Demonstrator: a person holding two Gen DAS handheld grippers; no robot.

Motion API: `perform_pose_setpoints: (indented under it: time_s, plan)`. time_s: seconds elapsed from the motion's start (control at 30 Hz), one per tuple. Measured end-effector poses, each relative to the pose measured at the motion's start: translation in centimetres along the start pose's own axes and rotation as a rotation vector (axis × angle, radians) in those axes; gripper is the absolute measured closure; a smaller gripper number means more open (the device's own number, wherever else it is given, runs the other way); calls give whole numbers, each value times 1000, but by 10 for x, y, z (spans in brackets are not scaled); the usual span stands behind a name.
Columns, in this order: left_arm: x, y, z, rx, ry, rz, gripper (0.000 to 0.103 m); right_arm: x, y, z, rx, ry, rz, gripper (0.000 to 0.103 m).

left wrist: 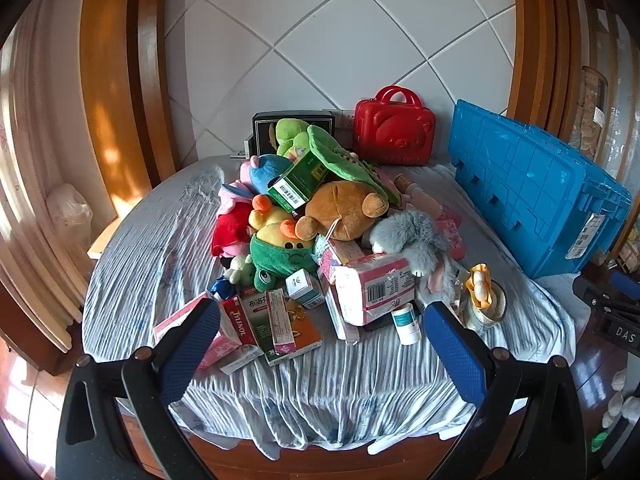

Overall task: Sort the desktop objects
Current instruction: 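Move both tools toward the heap of toys and boxes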

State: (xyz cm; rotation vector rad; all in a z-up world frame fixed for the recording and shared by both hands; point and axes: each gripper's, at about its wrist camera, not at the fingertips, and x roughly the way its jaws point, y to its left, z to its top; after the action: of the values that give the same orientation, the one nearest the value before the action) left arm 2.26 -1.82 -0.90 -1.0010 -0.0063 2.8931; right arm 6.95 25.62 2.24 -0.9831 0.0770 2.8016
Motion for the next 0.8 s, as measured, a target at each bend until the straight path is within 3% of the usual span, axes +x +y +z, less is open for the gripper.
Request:
perform_pose_setpoints:
  time_s: [0.53,0.8]
  plan:
    - [6,-1,-3,-7,-16,7,0,9,-16,-4,26,13,-1,0]
    - [16,-1,-7,16,22,28,0,19,-21,-6,31,13,26,0]
